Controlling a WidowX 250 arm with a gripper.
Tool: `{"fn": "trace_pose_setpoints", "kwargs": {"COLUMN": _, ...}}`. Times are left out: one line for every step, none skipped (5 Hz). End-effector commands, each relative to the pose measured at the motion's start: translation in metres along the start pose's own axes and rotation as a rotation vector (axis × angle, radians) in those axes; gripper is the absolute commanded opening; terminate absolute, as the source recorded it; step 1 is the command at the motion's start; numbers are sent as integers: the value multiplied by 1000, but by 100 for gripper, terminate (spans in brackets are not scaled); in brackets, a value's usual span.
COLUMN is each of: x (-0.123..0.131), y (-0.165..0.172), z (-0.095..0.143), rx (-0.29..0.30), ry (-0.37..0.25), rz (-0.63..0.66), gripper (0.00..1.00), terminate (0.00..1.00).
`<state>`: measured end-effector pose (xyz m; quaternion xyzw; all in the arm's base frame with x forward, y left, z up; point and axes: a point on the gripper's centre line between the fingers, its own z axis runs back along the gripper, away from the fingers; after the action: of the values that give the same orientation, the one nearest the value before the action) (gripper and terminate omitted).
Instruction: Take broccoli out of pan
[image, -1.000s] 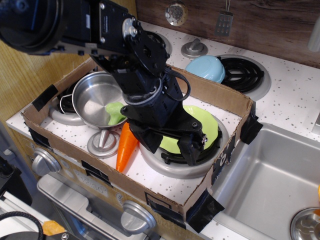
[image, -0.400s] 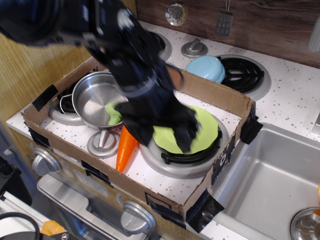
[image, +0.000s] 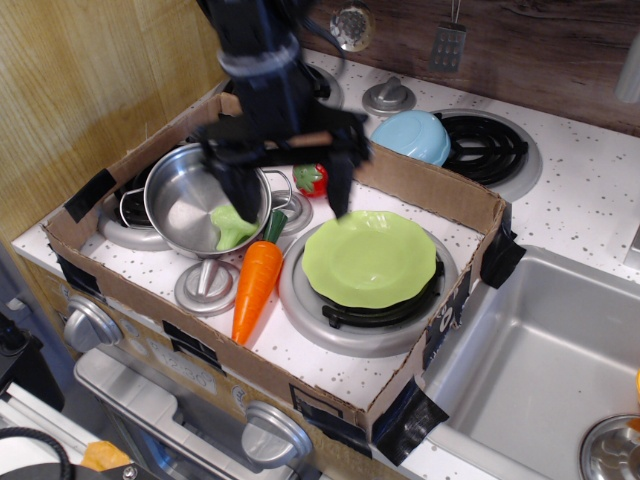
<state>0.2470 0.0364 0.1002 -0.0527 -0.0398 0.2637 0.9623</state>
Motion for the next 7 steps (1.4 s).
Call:
{"fn": "trace_pose_setpoints", "kwargs": {"x": 23, "y": 39, "z": -2, "rx": 57, "ry": 5, "rz": 146, "gripper": 100, "terminate": 0}}
{"fn": "trace_pose_setpoints", "kwargs": {"x": 33, "y": 56, "z": -8, "rx": 67, "ry": -72, "rz": 92, "gripper": 100, "terminate": 0}}
{"fn": "trace_pose_setpoints", "kwargs": {"x": 49, "y": 64, "z": -11, "rx": 70, "ry": -158, "rz": -5, "gripper": 100, "terminate": 0}}
{"fn": "trace_pose_setpoints", "kwargs": {"x": 57, "y": 68, "z": -14, "rx": 84, "ry": -286, "rz": -27, "gripper": 100, "terminate": 0}}
{"fn": "trace_pose_setpoints", "kwargs": {"x": 65, "y": 67, "z": -15, "rx": 77, "ry": -264, "rz": -36, "gripper": 100, "terminate": 0}}
{"fn": "trace_pose_setpoints", "kwargs": {"x": 64, "y": 67, "z": -26, "rx": 69, "ry": -268, "rz": -17, "gripper": 100, "terminate": 0}}
{"fn": "trace_pose_setpoints", "kwargs": {"x": 61, "y": 68, "z": -38, "rx": 53, "ry": -228, "rz": 2, "gripper": 100, "terminate": 0}}
